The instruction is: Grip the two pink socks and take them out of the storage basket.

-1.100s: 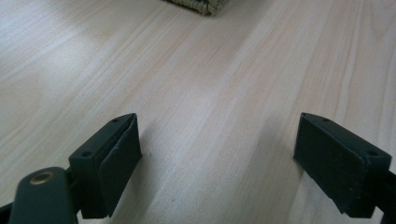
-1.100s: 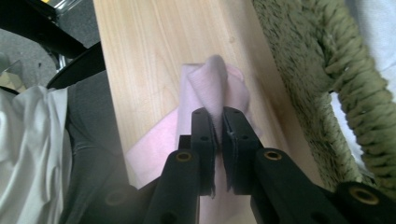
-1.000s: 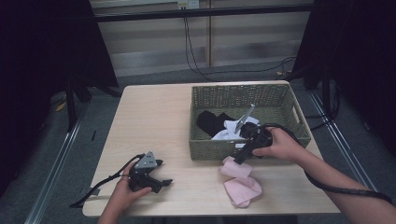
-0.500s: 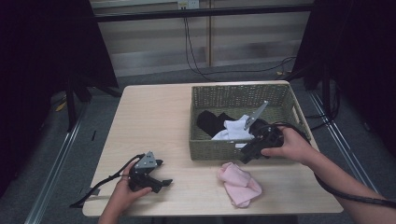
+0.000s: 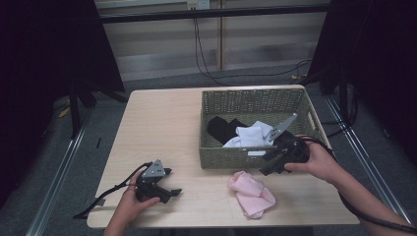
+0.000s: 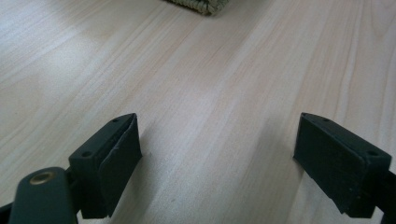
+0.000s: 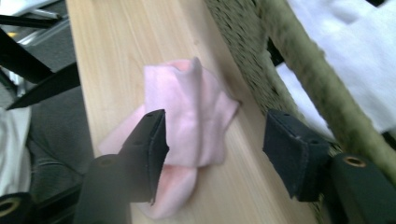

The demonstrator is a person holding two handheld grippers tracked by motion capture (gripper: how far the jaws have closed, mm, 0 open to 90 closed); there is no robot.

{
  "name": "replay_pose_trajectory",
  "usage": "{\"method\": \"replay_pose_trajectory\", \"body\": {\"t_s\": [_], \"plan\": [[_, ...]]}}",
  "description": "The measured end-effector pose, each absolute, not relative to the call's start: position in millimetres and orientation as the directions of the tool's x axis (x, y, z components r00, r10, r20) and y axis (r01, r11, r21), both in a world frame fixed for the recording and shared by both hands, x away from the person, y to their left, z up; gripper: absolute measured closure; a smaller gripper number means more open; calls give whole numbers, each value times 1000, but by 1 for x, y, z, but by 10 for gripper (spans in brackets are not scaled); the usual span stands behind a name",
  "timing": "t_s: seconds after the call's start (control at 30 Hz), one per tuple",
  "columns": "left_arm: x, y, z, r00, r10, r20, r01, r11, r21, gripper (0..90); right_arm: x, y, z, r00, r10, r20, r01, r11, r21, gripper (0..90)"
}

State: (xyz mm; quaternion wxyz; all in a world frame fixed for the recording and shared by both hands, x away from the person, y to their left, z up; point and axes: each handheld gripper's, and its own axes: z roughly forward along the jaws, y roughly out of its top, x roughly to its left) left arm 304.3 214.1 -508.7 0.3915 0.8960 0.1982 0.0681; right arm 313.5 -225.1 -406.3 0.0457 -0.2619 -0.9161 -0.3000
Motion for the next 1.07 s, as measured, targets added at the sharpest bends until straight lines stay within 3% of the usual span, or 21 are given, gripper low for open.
{"method": "replay_pose_trajectory", "body": {"t_s": [0.3, 0.73, 1.07], "plan": [[304, 214, -509, 912, 409, -33, 302, -615, 729, 140, 303, -247, -419, -857, 465, 223, 497, 627, 600, 334], [304, 214, -509, 912, 408, -34, 302, -615, 729, 139, 280, -275, -448, -846, 484, 222, 505, 595, 625, 298], [304, 214, -509, 912, 408, -35, 302, -615, 728, 139, 269, -272, -451, -853, 492, 173, 472, 589, 656, 294]]}}
